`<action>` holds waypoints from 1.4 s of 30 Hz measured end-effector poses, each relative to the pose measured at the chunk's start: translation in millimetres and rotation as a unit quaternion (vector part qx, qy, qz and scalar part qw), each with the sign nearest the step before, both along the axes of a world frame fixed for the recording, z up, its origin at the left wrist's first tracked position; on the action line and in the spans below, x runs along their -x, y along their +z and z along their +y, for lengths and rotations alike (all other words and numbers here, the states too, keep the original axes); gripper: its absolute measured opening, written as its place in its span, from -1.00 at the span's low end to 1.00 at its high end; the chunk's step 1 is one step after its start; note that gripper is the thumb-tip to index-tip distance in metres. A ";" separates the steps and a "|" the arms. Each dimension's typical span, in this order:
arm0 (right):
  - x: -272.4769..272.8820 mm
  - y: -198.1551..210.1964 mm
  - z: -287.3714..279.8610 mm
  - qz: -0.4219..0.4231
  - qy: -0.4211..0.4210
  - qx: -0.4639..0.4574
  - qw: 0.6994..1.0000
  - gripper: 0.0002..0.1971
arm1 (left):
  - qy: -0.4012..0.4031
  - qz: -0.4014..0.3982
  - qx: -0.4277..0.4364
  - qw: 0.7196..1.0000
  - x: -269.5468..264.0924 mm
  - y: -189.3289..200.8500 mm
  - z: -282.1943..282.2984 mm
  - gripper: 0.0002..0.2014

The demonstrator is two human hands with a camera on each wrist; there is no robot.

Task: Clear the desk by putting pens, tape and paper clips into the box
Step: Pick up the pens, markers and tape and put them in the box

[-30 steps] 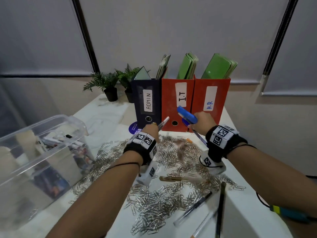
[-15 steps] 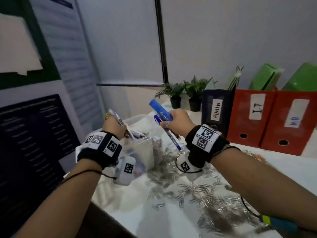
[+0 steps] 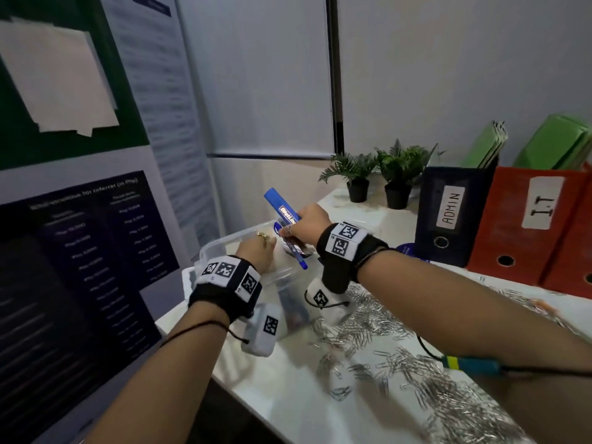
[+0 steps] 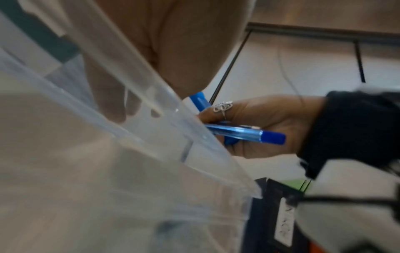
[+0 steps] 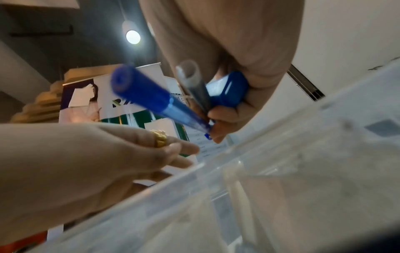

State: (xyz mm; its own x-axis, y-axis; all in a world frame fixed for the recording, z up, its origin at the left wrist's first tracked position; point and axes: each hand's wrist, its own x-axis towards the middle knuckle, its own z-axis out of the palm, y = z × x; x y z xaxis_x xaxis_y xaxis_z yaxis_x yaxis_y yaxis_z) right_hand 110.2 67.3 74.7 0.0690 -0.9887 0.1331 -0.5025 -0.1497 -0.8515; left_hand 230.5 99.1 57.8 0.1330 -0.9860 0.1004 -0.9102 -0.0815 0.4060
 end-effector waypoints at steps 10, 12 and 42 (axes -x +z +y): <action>-36.7 3.7 -28.3 0.179 0.044 -0.019 0.983 -0.61 | 0.079 -0.121 0.028 0.989 -39.1 -24.5 8.9 -0.53; -27.9 6.6 -30.0 0.132 0.045 0.005 0.990 -0.63 | 0.086 -0.112 0.008 0.990 -36.9 -23.8 8.6 -0.55; 249.9 -83.4 233.3 0.212 -0.228 -0.025 0.950 -0.80 | -0.376 -0.148 0.143 0.903 127.6 -71.7 126.6 -0.63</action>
State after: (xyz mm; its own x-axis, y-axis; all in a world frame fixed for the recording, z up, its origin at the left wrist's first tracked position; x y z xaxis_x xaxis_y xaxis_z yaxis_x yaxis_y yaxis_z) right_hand -139.6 300.6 -8.7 -0.3321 -0.9327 0.1407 -0.8042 0.2020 -0.5591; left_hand 102.9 225.6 -13.9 -0.6385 -0.7139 0.2874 -0.7360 0.6756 0.0429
